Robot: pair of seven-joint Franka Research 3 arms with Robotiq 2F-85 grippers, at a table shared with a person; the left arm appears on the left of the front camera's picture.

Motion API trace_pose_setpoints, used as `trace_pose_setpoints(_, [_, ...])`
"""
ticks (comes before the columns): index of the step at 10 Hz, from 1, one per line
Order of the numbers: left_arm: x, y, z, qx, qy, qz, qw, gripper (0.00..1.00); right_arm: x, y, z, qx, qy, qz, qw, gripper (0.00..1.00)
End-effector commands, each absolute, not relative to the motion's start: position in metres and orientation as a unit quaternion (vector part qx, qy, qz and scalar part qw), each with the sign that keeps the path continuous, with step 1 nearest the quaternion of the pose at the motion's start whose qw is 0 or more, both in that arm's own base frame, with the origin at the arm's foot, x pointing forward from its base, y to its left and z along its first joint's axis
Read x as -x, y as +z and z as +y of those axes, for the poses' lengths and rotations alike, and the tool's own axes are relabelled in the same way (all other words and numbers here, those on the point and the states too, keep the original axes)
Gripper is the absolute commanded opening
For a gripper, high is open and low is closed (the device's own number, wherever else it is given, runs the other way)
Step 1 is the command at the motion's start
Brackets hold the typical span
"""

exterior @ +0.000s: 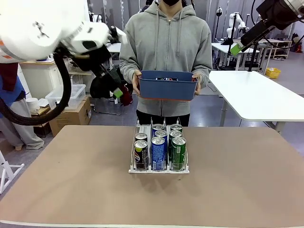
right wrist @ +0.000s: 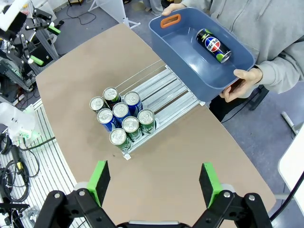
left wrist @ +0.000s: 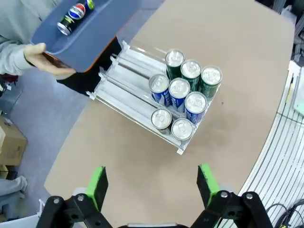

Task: Fill the beverage cans into the dispenser.
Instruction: Pick up the Pepsi coke handed by the human.

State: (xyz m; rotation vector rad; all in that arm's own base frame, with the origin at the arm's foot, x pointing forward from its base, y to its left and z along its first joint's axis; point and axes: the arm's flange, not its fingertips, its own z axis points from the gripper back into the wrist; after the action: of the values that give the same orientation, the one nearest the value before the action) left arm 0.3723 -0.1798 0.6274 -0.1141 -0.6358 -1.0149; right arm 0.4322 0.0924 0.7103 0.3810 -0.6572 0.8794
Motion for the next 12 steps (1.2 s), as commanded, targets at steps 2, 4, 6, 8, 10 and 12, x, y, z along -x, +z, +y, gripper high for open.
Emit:
trace_pose_setpoints(2, [-0.370,0.656,-0.153,0.101,-0.467,-0.324,0.817,1.00,-0.432,0.710,0.092,-0.186,0.416,-0.310,0.835,1.00])
trace_pose_setpoints(4, [-0.373,0.663,-0.144,0.113,-0.459,-0.333,0.816,1.00,-0.432,0.710,0.092,-0.186,0.416,-0.310,0.835,1.00])
trace_pose_setpoints(6, [-0.374,0.639,-0.158,0.103,-0.465,-0.308,0.823,1.00,-0.432,0.710,0.092,-0.186,0.416,-0.310,0.835,1.00])
trace_pose_setpoints(8, [-0.371,0.667,-0.146,0.098,-0.449,-0.334,0.823,1.00,-0.432,0.710,0.092,-0.186,0.416,-0.310,0.835,1.00])
trace_pose_setpoints(10, [-0.371,0.667,-0.146,0.098,-0.449,-0.334,0.823,1.00,-0.432,0.710,0.092,-0.186,0.416,-0.310,0.835,1.00])
trace_pose_setpoints(12, [-0.371,0.667,-0.146,0.098,-0.449,-0.334,0.823,1.00,-0.432,0.710,0.092,-0.186,0.416,-0.310,0.835,1.00])
